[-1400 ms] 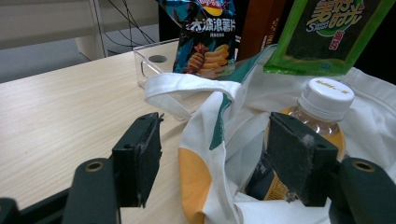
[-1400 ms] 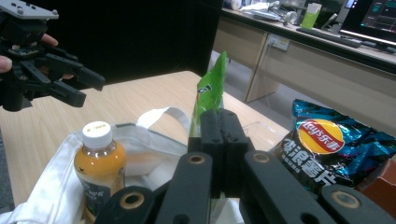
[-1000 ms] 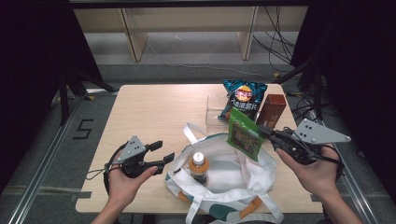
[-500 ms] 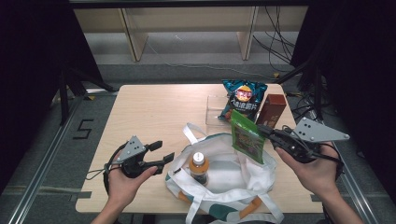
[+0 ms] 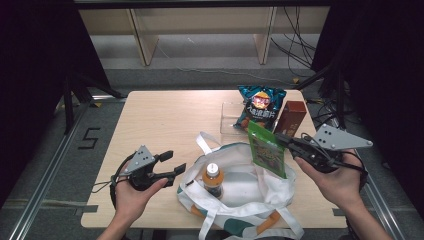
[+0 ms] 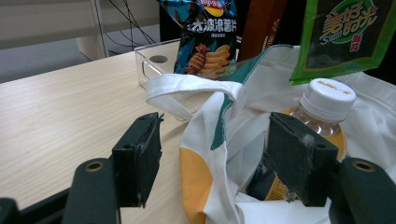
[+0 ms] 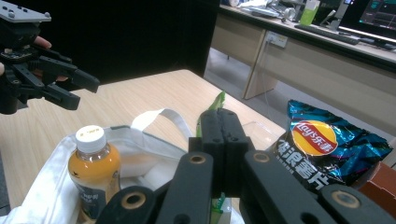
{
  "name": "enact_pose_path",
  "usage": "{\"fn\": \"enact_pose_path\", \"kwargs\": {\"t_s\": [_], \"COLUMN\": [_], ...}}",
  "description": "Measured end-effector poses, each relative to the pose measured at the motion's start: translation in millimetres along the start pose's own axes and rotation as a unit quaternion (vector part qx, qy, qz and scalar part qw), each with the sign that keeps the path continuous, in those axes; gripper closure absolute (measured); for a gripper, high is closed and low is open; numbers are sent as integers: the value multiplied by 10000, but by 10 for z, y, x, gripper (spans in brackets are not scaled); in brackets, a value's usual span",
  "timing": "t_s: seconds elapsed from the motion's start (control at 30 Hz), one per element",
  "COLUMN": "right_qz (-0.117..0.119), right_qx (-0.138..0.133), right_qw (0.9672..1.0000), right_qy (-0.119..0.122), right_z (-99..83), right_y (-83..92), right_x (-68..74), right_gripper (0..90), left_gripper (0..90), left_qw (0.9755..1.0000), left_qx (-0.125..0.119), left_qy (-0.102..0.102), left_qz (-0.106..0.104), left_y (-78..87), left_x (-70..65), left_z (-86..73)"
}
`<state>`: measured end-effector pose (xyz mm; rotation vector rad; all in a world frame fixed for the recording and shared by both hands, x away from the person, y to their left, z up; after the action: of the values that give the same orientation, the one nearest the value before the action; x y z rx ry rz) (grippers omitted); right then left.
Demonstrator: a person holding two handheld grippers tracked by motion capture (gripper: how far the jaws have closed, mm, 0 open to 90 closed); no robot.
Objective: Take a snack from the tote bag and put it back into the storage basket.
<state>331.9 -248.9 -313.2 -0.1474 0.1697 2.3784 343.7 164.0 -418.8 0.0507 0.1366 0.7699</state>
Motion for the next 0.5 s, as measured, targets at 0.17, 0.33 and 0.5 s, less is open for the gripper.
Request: {"fn": "enact_pose_path", "kwargs": {"t_s": [0.17,0.33,0.5], "right_qz": [30,-55,-96], "right_qx": [-18,-121,-238], "right_qw": [10000,9999,9996], "right_qy": [-36,89,122], "right_z": [26,74,145], "right_y": [-9,-20,-18], "right_x": [-9,-47,-86], "right_gripper": [900,900,900], "left_gripper": [349,349,349], "left_qw": [10000,10000,10000], "left_qx": [11,11,5], "left_qy": [-6,-12,-22], "left_qz": [0,0,-1], "left_y": [0,2,6], "left_x": [-1,6,7], "left_z": [1,0,3]}}
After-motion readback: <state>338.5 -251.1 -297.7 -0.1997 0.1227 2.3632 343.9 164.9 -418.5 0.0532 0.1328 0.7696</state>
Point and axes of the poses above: each handheld gripper's, and its own axes: y roughly backward along the jaws, z roughly out of its top, x roughly to its left, the point moved 1 cm from there along -y, roughly forward along the jaws, and after that the axes turned 13 degrees about -x, right-handed, at the moved point
